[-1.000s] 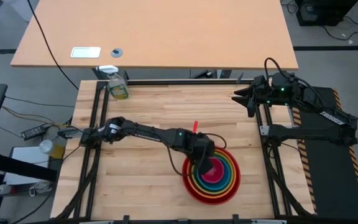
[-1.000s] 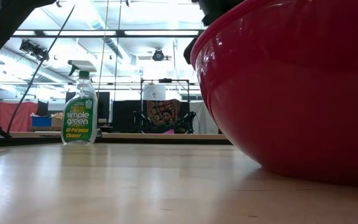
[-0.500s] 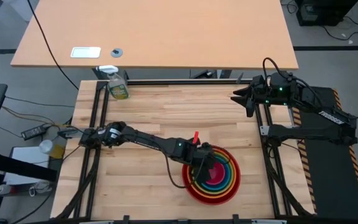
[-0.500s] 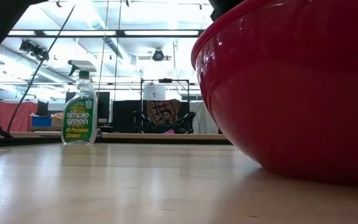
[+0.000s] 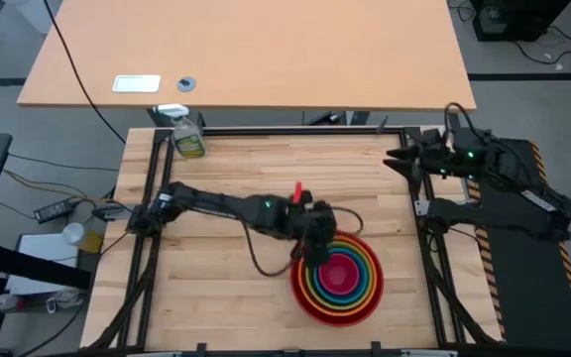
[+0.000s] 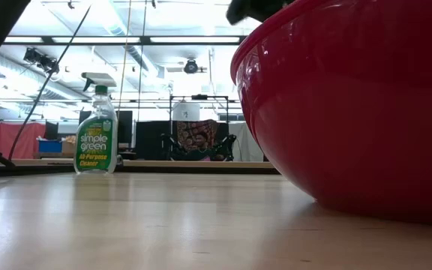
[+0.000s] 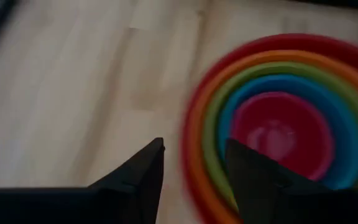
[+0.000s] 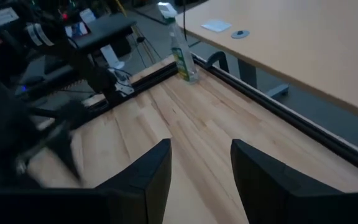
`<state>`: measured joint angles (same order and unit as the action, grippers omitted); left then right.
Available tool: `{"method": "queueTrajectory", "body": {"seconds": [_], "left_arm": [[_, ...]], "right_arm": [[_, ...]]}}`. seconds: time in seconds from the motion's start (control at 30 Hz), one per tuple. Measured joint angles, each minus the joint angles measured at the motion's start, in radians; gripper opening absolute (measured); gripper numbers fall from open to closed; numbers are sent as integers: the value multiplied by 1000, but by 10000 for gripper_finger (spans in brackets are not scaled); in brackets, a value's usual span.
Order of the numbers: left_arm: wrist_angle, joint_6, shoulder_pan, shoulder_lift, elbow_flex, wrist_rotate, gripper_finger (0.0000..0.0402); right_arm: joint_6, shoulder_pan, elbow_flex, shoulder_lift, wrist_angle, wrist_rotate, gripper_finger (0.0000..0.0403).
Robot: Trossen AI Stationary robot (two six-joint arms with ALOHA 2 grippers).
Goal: Nest bowls inside each other by size order
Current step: Return to Home Position
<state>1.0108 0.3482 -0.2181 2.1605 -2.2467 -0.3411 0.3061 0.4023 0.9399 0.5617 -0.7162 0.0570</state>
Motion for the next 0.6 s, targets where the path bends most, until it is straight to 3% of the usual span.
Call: {"method": "queueTrajectory", "body": {"seconds": [0.17,0.3,0.43,0.6], "left_arm": [[108,-82,26,-73,28,-17,155],[103,-118,44,-185,142,-18,132],[77,-84,55,-333,370,-28,116],[-102,30,52,-579,688,-20,114]], "right_arm": [[24,-1,-119,-144,9,51,173],[83,-1,-225,-276,69,56,173],[167,-1,-335,-383,159,64,173],[229,-1,-444,-494,209,67,173]]}}
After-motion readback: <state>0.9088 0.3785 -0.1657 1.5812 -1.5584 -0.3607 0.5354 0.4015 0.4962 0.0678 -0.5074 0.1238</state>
